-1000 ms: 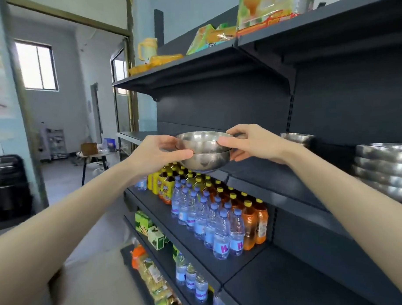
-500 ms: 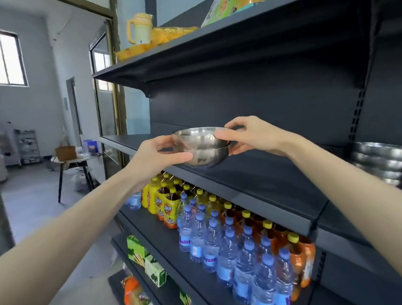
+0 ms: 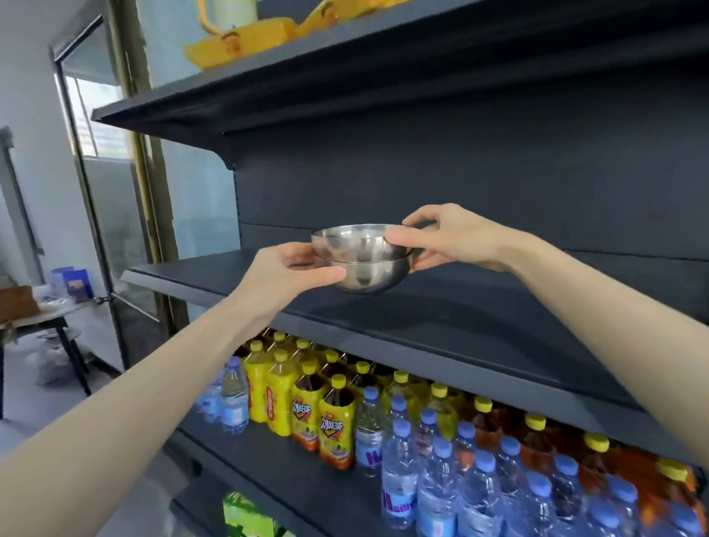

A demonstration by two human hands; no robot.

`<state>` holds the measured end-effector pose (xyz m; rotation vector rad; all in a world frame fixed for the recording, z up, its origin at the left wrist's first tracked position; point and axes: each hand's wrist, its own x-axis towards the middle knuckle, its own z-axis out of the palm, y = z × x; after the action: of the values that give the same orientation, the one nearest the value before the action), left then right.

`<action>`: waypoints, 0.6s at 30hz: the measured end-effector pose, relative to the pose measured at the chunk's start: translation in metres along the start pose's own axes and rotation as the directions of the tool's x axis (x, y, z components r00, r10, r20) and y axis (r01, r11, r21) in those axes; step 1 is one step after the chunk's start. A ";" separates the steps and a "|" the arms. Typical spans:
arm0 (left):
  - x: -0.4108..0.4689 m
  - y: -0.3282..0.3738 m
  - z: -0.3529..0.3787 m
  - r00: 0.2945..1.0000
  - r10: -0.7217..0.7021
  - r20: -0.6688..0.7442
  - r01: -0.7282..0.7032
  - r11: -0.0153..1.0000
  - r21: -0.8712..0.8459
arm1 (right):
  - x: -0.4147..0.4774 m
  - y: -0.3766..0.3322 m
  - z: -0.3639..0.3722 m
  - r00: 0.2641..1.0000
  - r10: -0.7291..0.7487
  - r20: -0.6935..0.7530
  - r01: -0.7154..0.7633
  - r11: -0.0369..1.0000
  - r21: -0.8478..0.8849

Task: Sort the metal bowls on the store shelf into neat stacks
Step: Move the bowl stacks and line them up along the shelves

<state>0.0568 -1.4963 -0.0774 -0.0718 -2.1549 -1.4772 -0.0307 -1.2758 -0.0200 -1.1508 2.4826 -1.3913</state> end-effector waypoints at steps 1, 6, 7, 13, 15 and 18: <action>0.012 -0.009 -0.010 1.000 0.005 0.008 -0.005 1.000 0.006 | 0.014 0.000 0.008 1.000 0.008 -0.011 -0.008 1.000 0.000; 0.066 -0.052 -0.052 0.999 0.014 0.044 -0.015 1.000 0.012 | 0.083 0.006 0.042 0.999 0.044 -0.030 -0.044 0.999 -0.004; 0.077 -0.061 -0.061 0.999 0.012 0.052 -0.013 1.000 0.016 | 0.098 0.007 0.048 0.998 0.051 -0.031 -0.051 0.999 -0.010; 0.150 -0.123 -0.114 0.997 0.004 0.072 -0.006 1.000 0.031 | 0.198 0.019 0.085 0.997 0.067 -0.032 -0.067 0.998 -0.016; 0.173 -0.136 -0.134 0.995 -0.003 0.095 0.000 0.999 0.034 | 0.227 0.018 0.099 0.997 0.076 -0.030 -0.076 0.997 -0.016; 0.203 -0.152 -0.166 0.992 0.017 0.126 -0.024 0.998 0.057 | 0.267 0.016 0.119 0.996 0.075 -0.042 -0.076 0.997 -0.014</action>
<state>-0.1039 -1.7531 -0.0726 -0.1696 -2.2886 -1.4314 -0.1842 -1.5254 -0.0273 -1.0298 2.5406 -1.3932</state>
